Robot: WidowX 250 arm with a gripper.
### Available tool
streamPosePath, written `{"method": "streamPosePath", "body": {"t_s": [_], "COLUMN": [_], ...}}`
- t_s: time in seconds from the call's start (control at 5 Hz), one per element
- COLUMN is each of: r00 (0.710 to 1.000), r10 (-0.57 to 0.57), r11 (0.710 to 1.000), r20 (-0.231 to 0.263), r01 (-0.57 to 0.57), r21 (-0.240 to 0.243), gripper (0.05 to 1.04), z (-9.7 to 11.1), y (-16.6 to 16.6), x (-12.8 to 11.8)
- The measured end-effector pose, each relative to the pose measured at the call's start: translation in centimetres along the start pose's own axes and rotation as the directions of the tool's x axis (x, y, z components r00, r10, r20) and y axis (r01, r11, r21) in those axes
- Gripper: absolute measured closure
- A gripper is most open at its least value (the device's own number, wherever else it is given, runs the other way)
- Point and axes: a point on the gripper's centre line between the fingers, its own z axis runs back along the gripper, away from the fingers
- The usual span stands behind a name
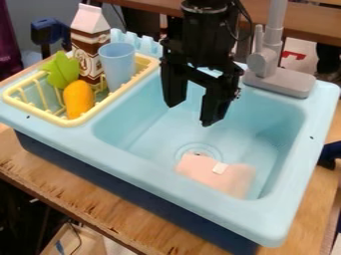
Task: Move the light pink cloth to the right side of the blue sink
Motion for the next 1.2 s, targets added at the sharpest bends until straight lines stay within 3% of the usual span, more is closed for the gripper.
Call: {"method": "streamPosePath", "body": {"t_s": [0.2,0.6,0.8,1.2], "r00": [0.999,0.998,0.997,0.988], "r10": [-0.005,0.004,-0.014,-0.006], "r11": [1.0,0.998,0.997,0.996], "r20": [-0.032,-0.056,-0.071,-0.152], "r01": [0.005,-0.008,0.008,-0.008], "r21": [-0.004,-0.068,-0.076,-0.092], "gripper": [0.083,0.083,0.083,0.083], "z": [-0.9,-2.3,-2.6,-5.0], "y": [-0.1,-1.7,-2.9,-3.5], "x": [-0.2,-0.7,-1.1,-1.1]}}
